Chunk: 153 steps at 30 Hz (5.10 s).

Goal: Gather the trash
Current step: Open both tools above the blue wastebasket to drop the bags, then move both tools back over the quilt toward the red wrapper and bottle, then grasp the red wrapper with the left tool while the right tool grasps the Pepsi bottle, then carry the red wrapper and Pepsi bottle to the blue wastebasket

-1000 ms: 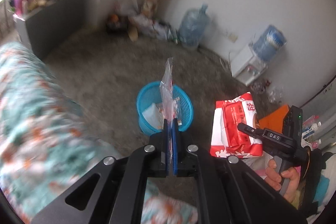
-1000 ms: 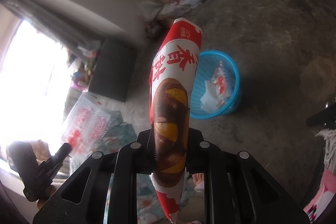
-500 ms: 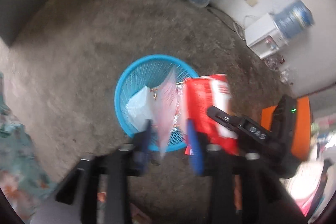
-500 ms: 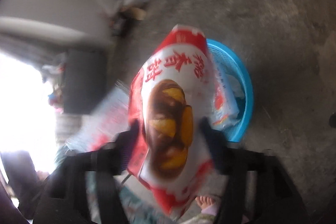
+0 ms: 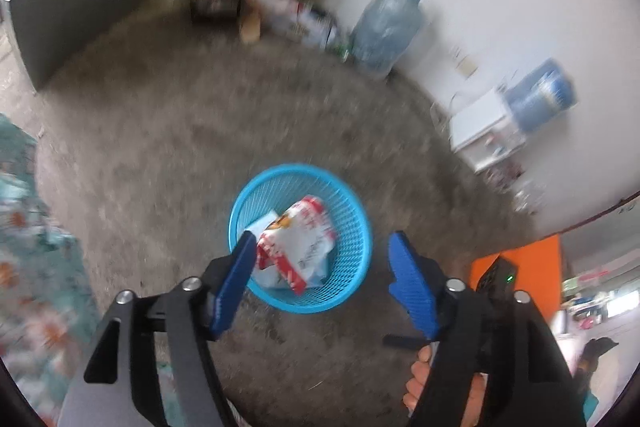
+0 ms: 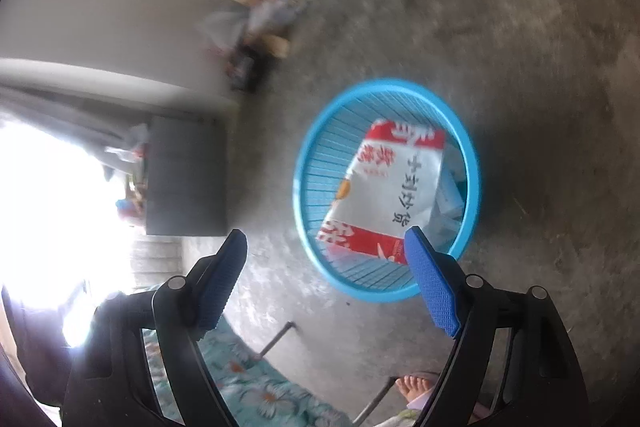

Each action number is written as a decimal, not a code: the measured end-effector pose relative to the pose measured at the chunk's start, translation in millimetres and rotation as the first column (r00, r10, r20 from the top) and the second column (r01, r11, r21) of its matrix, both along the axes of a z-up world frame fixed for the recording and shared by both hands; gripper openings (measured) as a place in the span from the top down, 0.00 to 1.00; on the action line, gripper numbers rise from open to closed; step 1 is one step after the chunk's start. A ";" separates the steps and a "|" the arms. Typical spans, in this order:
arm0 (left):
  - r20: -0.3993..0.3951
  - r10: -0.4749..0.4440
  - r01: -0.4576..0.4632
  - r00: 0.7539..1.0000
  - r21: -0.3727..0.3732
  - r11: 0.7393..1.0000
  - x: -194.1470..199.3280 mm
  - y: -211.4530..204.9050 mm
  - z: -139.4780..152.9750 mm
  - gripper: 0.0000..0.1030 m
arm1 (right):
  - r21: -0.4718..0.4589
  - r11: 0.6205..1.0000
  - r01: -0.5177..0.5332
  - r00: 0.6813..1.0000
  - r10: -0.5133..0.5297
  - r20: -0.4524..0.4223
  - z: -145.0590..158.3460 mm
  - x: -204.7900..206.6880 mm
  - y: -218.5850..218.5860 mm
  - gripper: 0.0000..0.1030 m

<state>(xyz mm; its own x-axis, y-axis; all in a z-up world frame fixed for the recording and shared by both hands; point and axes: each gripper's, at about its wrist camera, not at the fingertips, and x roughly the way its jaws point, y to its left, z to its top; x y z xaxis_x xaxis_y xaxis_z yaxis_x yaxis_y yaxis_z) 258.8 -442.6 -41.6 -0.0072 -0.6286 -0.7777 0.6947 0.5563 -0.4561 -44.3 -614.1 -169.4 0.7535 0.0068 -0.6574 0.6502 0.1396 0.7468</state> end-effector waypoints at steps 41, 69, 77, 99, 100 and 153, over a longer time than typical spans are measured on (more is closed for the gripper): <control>-0.075 0.772 -0.760 0.631 -0.257 0.597 -63.0 526.3 -12.5 0.92 | -0.210 0.399 -0.892 0.372 0.914 0.160 245.0 175.4 390.4 0.25; 0.120 0.935 -0.936 0.334 -0.072 0.344 -223.2 693.8 -1.0 0.93 | -0.022 0.124 -0.992 0.121 0.988 0.097 178.2 295.2 635.3 0.38; 0.111 0.917 -0.913 0.384 -0.100 0.395 -214.1 684.8 4.6 0.93 | -0.042 0.066 -0.997 0.063 0.996 0.067 197.0 268.9 569.8 0.48; 0.084 0.740 -0.731 0.667 -0.116 0.672 -166.6 591.8 7.2 0.93 | -0.096 0.227 -0.969 0.226 0.974 0.017 212.9 156.1 456.3 0.37; 0.085 0.739 -0.730 0.669 -0.114 0.674 -164.8 591.6 7.3 0.93 | -0.095 0.228 -0.969 0.229 0.973 0.008 210.4 160.6 463.1 0.37; 0.479 0.481 -0.537 0.734 -0.025 0.843 -160.1 463.5 94.9 0.93 | -0.112 0.443 -0.889 0.391 0.865 0.315 211.8 103.2 323.5 0.46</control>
